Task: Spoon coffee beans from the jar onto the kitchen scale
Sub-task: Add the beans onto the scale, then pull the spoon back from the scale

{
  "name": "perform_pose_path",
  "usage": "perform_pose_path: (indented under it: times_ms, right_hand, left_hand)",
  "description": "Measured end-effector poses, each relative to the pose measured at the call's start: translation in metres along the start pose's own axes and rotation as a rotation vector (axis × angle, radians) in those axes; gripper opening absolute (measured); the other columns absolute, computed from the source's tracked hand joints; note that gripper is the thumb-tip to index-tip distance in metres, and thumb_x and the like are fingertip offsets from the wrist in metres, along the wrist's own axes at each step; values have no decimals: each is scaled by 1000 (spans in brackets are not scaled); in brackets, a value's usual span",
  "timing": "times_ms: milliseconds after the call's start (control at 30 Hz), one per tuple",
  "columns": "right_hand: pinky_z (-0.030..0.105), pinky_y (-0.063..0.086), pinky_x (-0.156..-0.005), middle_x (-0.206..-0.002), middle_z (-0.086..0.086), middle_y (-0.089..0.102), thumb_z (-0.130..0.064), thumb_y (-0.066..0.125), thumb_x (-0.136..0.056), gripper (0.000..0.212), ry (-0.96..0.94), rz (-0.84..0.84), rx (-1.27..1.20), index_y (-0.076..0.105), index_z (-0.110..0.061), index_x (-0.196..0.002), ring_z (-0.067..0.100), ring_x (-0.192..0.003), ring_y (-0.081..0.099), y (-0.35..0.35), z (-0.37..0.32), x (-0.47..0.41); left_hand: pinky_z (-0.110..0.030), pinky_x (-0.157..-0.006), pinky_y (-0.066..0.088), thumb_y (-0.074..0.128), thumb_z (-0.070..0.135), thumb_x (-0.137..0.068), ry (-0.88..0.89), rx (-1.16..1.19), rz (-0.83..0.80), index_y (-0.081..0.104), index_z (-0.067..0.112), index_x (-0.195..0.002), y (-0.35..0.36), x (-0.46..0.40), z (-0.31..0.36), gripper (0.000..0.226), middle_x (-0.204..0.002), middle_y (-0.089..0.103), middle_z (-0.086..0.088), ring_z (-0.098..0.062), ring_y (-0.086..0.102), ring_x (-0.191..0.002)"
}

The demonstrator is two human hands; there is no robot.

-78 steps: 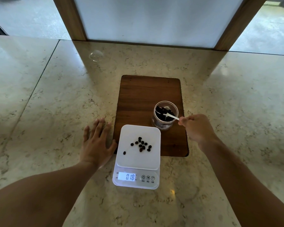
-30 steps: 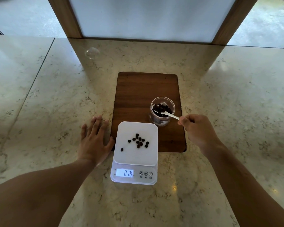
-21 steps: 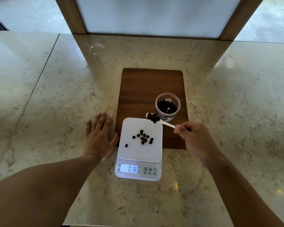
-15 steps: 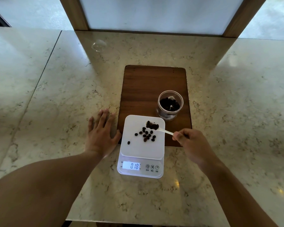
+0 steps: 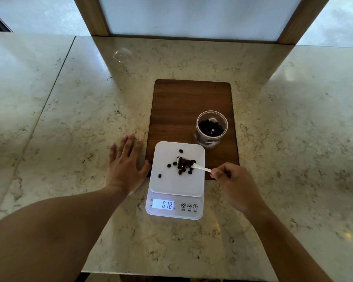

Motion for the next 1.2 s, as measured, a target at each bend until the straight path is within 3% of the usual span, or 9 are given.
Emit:
perform_pose_path:
  times_ms: [233, 400, 500, 633, 733, 900, 1200]
  right_hand:
    - [10, 38, -49, -63, -27, 60, -22, 63, -92, 20, -188, 117, 50, 61, -23, -72, 0, -54, 52, -7, -15, 10]
    - [13, 36, -46, -54, -11, 57, -23, 62, -93, 19, -295, 212, 79, 61, -20, -75, 6, -56, 53, -14, -20, 17]
    - [16, 34, -44, -55, -12, 55, -24, 60, -95, 18, -343, 302, 108, 62, -20, -78, 12, -58, 54, -20, -24, 26]
    - [27, 39, -43, -55, -10, 56, -25, 60, -95, 17, -262, 449, 38, 61, -23, -78, 15, -53, 53, -30, -6, 38]
    - [26, 42, -44, -60, -11, 59, -24, 57, -97, 12, -176, 523, -14, 63, -25, -86, 13, -53, 54, -32, 19, 49]
    - [26, 40, -46, -61, -6, 59, -23, 54, -98, 14, -106, 538, 72, 65, -15, -97, 13, -50, 52, -25, 49, 56]
    - [21, 35, -47, -64, -5, 61, -24, 57, -96, 15, -35, 573, 97, 66, -13, -101, 9, -55, 55, -20, 63, 57]
  left_hand:
    - [-48, -123, -1, 28, 61, -90, 1, -3, -3, 23, 25, -156, 1, 0, 0, 76, -167, 12, -3, -15, -6, -154]
    - [-48, -123, 0, 30, 60, -89, -3, -5, 4, 23, 25, -155, 2, 0, -1, 75, -167, 13, -3, -15, -4, -154]
    - [-48, -123, 1, 31, 59, -90, -2, -4, 1, 24, 25, -155, 3, -1, -2, 74, -167, 14, -3, -16, -3, -154]
    - [-47, -124, -1, 32, 58, -90, -4, -4, -3, 23, 25, -155, 4, -1, -3, 73, -167, 13, -3, -15, -4, -154]
    - [-47, -124, -1, 32, 59, -90, 0, -3, 0, 23, 25, -155, 5, -1, -2, 73, -167, 14, -3, -15, -3, -154]
    - [-48, -124, 0, 31, 59, -90, 1, -8, 2, 22, 26, -155, 5, -1, -4, 73, -167, 14, -3, -15, -4, -154]
    - [-48, -123, 1, 33, 59, -90, -3, -5, -3, 23, 27, -155, 4, -1, -3, 73, -167, 14, -3, -15, -4, -154]
Point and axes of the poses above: each hand's wrist, its own x-axis away from the middle knuckle, its own y-axis out of the palm, z = x × y, the point moved 9 cm from there along -x, towards the middle knuckle
